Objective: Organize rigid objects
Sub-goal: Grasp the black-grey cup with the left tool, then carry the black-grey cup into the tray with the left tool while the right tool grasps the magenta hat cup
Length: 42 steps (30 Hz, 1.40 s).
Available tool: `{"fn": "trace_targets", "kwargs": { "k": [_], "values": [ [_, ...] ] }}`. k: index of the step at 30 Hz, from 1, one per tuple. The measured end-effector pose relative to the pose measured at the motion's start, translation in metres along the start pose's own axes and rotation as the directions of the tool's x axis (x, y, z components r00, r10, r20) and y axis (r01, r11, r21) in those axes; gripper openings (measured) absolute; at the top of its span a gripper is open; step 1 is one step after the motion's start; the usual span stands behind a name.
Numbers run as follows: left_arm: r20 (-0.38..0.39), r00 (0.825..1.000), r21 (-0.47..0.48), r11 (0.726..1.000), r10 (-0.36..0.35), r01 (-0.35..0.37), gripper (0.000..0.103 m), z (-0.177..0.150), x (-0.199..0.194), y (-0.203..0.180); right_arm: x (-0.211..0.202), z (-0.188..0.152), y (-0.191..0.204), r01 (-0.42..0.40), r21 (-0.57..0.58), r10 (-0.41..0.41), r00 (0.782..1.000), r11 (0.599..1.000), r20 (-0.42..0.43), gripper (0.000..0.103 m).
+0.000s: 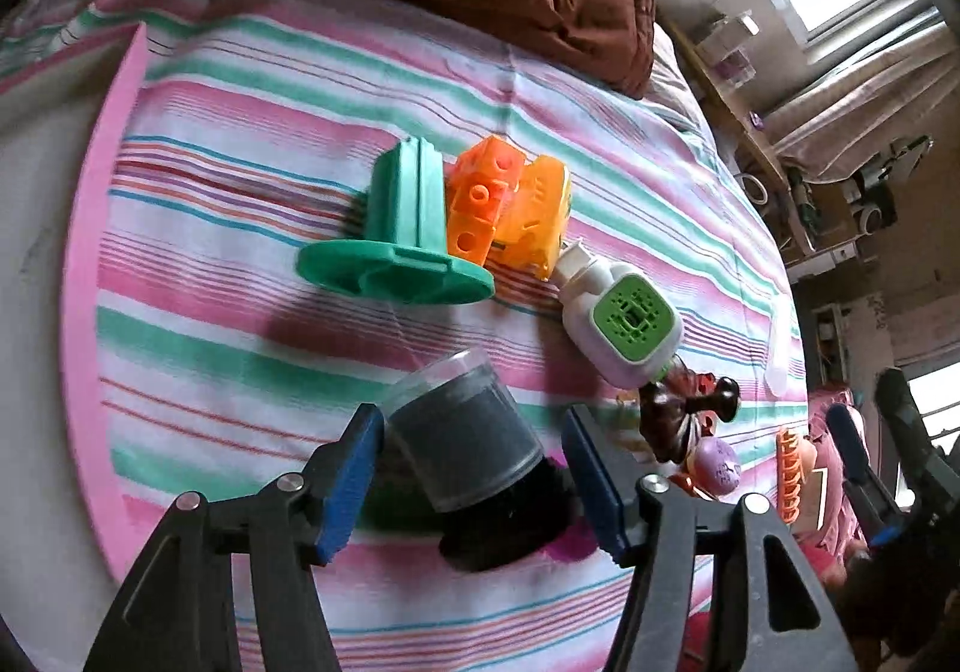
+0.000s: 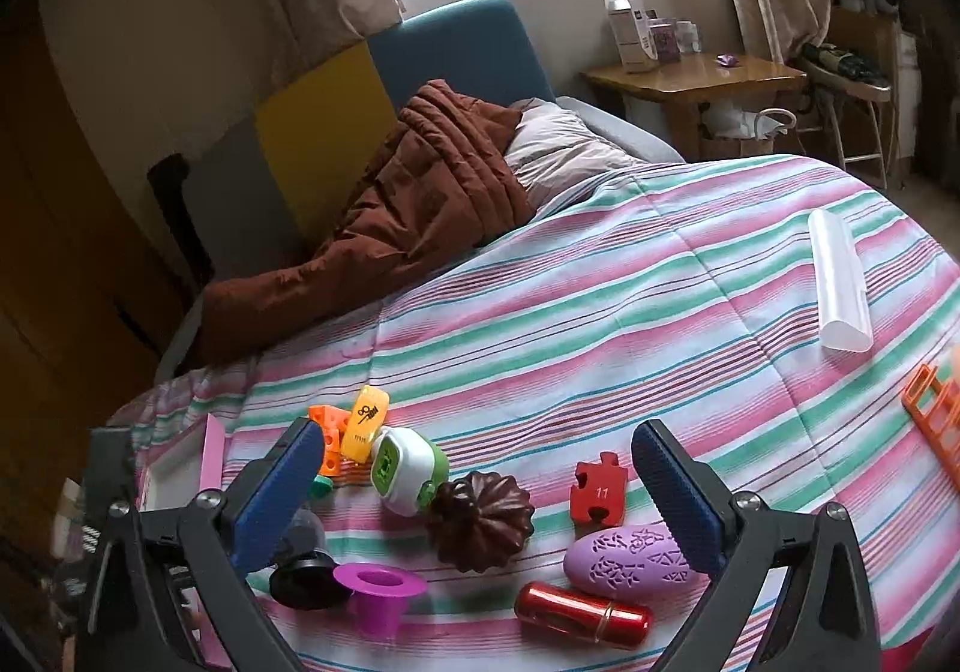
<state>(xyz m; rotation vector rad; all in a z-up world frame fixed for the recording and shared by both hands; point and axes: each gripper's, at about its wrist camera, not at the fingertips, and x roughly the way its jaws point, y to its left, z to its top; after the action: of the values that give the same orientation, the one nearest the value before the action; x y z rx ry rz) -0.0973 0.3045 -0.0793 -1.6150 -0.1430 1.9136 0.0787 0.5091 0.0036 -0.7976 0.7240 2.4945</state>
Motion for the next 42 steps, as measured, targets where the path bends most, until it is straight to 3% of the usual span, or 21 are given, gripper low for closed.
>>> {"fn": "trace_targets", "kwargs": {
  "k": [5, 7, 12, 15, 18, 20, 21, 27, 35, 42],
  "values": [
    [0.01, 0.999, 0.043, 0.998, 0.036, -0.037, 0.055, 0.002, 0.011, -0.005, 0.002, -0.001, 0.0, 0.012, -0.009, -0.012, 1.0, 1.0, -0.009, 0.103],
    [0.005, 1.0, 0.058, 0.998, 0.014, -0.014, 0.05, -0.001, 0.011, -0.006, 0.003, -0.001, 0.0, 0.012, -0.013, -0.012, 1.0, 1.0, -0.019, 0.103],
    [0.109, 0.994, 0.188, 0.981, 0.025, -0.045, 0.044, -0.019, -0.024, -0.014, 0.013, -0.005, 0.01, -0.074, -0.052, 0.07, 0.993, 0.996, -0.092, 0.103],
    [0.16, 0.987, 0.233, 0.971, 0.024, -0.061, 0.043, -0.028, -0.046, -0.015, 0.024, -0.012, 0.017, -0.17, -0.048, 0.159, 0.97, 0.984, -0.182, 0.1],
    [0.215, 0.976, 0.26, 0.963, 0.022, -0.078, 0.043, -0.038, -0.07, -0.011, 0.034, -0.02, 0.026, -0.214, -0.065, 0.189, 0.946, 0.975, -0.265, 0.087],
    [0.235, 0.972, 0.27, 0.959, 0.021, -0.086, 0.043, -0.042, -0.077, -0.012, 0.037, -0.026, 0.032, -0.231, -0.084, 0.197, 0.934, 0.969, -0.298, 0.064],
    [0.241, 0.97, 0.277, 0.957, 0.02, -0.088, 0.043, -0.044, -0.08, -0.012, 0.038, -0.028, 0.033, -0.244, -0.084, 0.206, 0.926, 0.966, -0.317, 0.061],
    [0.266, 0.964, 0.281, 0.957, -0.012, -0.065, 0.043, -0.055, -0.096, -0.007, 0.051, -0.049, 0.049, -0.315, -0.12, 0.231, 0.862, 0.942, -0.451, 0.061],
    [0.331, 0.943, 0.28, 0.957, -0.028, -0.07, 0.043, -0.074, -0.128, 0.003, 0.064, -0.067, 0.06, -0.312, -0.162, 0.184, 0.827, 0.936, -0.532, 0.068],
    [0.342, 0.939, 0.255, 0.965, -0.027, -0.065, 0.043, -0.086, -0.143, 0.023, 0.083, -0.078, 0.064, -0.274, -0.171, 0.13, 0.807, 0.946, -0.576, 0.066]
  ]
}}
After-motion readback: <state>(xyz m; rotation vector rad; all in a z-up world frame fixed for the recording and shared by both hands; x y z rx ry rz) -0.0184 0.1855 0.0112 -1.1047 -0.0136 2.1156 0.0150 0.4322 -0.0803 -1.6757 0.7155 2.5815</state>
